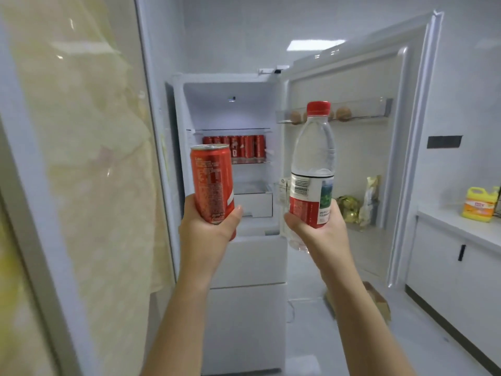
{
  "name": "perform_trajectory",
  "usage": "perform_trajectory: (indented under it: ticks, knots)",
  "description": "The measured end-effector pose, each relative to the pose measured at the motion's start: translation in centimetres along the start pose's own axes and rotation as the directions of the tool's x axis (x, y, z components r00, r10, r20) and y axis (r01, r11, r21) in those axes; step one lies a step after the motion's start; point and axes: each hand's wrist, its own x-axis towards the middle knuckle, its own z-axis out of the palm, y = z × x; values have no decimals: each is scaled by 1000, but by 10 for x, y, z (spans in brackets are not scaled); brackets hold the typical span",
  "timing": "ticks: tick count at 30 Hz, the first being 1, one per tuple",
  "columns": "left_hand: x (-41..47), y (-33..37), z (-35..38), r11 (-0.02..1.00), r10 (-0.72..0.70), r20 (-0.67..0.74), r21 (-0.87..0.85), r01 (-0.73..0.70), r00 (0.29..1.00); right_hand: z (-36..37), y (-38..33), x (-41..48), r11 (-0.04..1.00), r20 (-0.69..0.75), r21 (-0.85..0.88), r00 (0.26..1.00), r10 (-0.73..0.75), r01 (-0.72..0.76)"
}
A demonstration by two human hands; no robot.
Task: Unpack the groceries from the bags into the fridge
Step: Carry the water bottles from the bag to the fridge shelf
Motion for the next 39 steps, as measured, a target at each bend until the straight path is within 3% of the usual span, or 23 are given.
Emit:
perform_trajectory:
  ticks: [16,39]
  knots:
    - [11,8,-25,1000,-21,-11,-1,21,1000,33,-21,3,999,44,-28,999,-15,16]
    - [-15,-4,20,998,-43,-45,34,45,998,-5,14,15,998,71,-26,996,56,-54]
